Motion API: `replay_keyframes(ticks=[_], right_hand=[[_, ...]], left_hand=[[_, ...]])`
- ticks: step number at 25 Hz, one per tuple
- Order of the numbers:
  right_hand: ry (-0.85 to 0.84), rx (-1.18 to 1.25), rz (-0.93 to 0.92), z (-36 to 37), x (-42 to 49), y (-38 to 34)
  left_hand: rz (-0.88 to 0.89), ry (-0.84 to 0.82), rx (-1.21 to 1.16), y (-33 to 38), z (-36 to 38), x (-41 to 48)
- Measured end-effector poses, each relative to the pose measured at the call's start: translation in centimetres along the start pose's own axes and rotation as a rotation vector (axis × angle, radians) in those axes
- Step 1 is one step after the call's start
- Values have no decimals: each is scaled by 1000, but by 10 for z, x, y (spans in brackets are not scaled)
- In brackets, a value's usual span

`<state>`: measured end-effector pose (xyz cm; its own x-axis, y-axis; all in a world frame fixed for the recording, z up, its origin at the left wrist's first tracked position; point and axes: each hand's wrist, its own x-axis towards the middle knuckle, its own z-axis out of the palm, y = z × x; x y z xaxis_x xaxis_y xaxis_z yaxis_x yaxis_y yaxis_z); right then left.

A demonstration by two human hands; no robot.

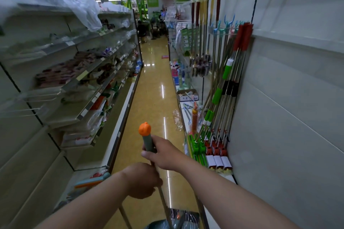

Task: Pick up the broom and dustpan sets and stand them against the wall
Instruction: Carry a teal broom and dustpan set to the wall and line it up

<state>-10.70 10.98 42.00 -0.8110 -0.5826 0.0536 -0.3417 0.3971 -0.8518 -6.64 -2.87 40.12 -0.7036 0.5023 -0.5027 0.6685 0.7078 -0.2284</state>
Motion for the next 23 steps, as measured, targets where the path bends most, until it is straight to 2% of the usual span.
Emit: replay_keyframes(ticks=[2, 5, 10, 18, 23], right_hand=[[23, 40, 26, 2, 2, 4], [36, 69, 45, 11, 6, 6], [2, 100, 43, 25, 12, 1], [-36, 106, 40, 34, 7, 0], [-32, 93, 59, 35, 4, 3]], left_hand=[[-51, 22, 22, -14, 10, -7], [-216, 115, 67, -41, 33, -22], [-556, 58, -185, -57, 70, -38], [-678, -44, -447, -64, 124, -49], [-786, 153, -397, -69, 154, -47]])
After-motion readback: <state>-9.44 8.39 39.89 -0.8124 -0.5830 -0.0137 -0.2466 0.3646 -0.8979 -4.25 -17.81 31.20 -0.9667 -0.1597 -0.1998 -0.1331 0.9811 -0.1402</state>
